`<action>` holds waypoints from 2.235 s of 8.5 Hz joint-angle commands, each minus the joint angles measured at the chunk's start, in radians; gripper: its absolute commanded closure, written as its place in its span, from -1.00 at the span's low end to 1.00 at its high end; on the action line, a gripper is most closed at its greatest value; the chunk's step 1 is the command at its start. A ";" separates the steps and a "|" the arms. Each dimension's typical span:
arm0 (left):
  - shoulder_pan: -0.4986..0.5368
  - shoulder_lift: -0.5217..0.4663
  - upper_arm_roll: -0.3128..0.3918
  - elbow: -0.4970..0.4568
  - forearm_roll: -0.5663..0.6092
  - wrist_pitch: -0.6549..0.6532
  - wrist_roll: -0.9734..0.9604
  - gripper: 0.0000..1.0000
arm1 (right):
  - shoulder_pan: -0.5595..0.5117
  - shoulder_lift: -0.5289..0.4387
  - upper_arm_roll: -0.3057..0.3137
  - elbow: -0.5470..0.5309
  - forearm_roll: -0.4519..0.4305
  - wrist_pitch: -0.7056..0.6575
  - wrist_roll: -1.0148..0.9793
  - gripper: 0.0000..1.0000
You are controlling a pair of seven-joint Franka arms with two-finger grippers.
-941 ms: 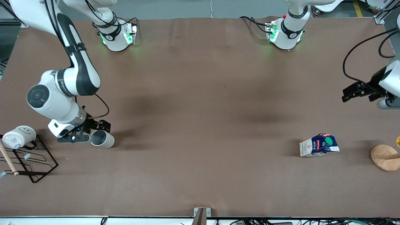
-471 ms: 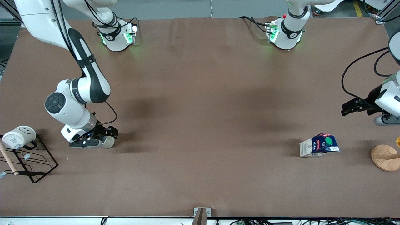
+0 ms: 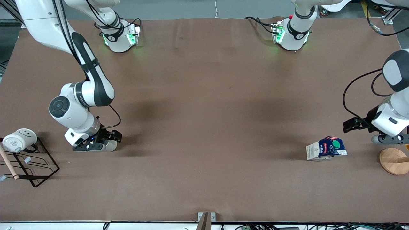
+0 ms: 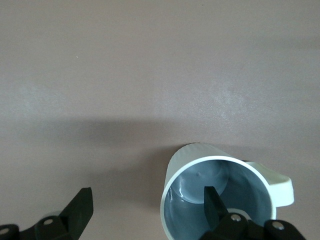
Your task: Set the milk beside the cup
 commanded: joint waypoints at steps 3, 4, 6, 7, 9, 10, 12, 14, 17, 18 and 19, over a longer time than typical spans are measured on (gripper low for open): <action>0.010 0.115 -0.007 0.014 -0.058 0.142 0.030 -1.00 | -0.007 0.009 -0.004 -0.003 -0.008 0.017 0.000 0.94; 0.006 0.131 -0.009 0.012 -0.074 0.151 0.030 -1.00 | -0.006 0.009 -0.004 0.006 -0.008 0.014 0.002 0.99; 0.008 0.152 -0.020 0.012 -0.074 0.175 0.030 -1.00 | -0.007 0.007 -0.003 0.039 0.007 0.000 0.016 0.99; 0.010 0.169 -0.030 0.012 -0.074 0.194 0.032 -1.00 | 0.003 -0.002 -0.003 0.047 0.006 -0.003 0.084 1.00; 0.010 0.184 -0.032 0.012 -0.075 0.212 0.044 -0.89 | 0.077 -0.054 -0.001 0.073 0.006 -0.082 0.193 1.00; 0.010 0.192 -0.032 0.014 -0.089 0.219 0.046 -0.69 | 0.156 -0.068 -0.001 0.122 0.006 -0.148 0.320 1.00; 0.010 0.191 -0.033 0.014 -0.095 0.217 0.046 -0.28 | 0.337 -0.045 -0.003 0.269 -0.011 -0.230 0.605 0.99; 0.008 0.191 -0.033 0.015 -0.095 0.217 0.046 -0.01 | 0.512 0.092 -0.010 0.408 -0.045 -0.230 0.789 0.99; 0.000 0.181 -0.033 0.024 -0.094 0.217 0.046 0.10 | 0.620 0.267 -0.007 0.568 -0.105 -0.220 0.913 0.99; -0.004 0.177 -0.035 0.044 -0.094 0.210 0.040 0.10 | 0.632 0.300 -0.007 0.591 -0.103 -0.220 0.913 0.99; -0.006 0.174 -0.052 0.060 -0.097 0.202 0.032 0.10 | 0.635 0.311 -0.007 0.592 -0.102 -0.218 0.913 0.98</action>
